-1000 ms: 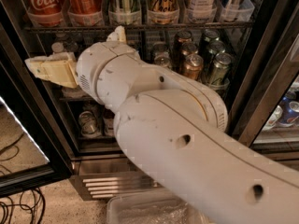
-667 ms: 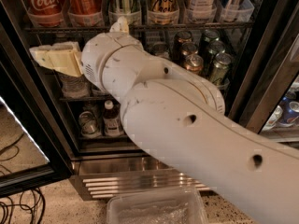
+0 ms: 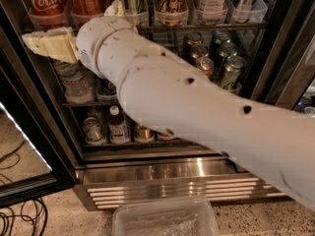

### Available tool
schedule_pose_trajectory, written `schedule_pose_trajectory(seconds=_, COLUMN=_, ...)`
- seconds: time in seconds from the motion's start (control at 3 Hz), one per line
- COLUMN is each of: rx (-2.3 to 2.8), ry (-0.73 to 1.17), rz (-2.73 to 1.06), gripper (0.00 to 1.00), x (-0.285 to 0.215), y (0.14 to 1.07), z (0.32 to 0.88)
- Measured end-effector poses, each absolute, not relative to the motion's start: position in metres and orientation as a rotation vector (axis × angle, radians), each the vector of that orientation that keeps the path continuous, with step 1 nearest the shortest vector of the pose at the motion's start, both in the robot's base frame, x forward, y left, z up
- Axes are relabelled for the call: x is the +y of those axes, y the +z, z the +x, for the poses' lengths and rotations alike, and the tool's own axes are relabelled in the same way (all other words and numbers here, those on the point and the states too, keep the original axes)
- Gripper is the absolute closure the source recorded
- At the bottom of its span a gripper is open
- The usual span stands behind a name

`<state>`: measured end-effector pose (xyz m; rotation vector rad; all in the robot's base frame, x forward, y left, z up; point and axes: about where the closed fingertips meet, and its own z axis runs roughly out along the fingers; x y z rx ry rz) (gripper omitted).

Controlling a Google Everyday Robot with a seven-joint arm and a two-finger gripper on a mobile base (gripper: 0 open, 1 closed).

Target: Pick coke can from top shelf of fridge

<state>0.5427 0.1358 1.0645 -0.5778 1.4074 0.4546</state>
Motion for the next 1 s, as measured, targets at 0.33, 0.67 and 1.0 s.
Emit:
schedule_pose_trajectory(seconds=0.33, rx=1.387, ry=0.439, rz=-0.594, gripper=0.00, x=0.154, y=1.072, z=0.555)
schedule_pose_trajectory(seconds=0.67, rx=1.366, ry=0.414, rz=-0.578, gripper=0.00, x=0.175, y=1.082, z=0.566)
schedule_pose_trajectory(seconds=1.0, rx=1.374, ry=0.389, rz=-0.510, gripper=0.00, x=0.196, y=1.098, z=0.571)
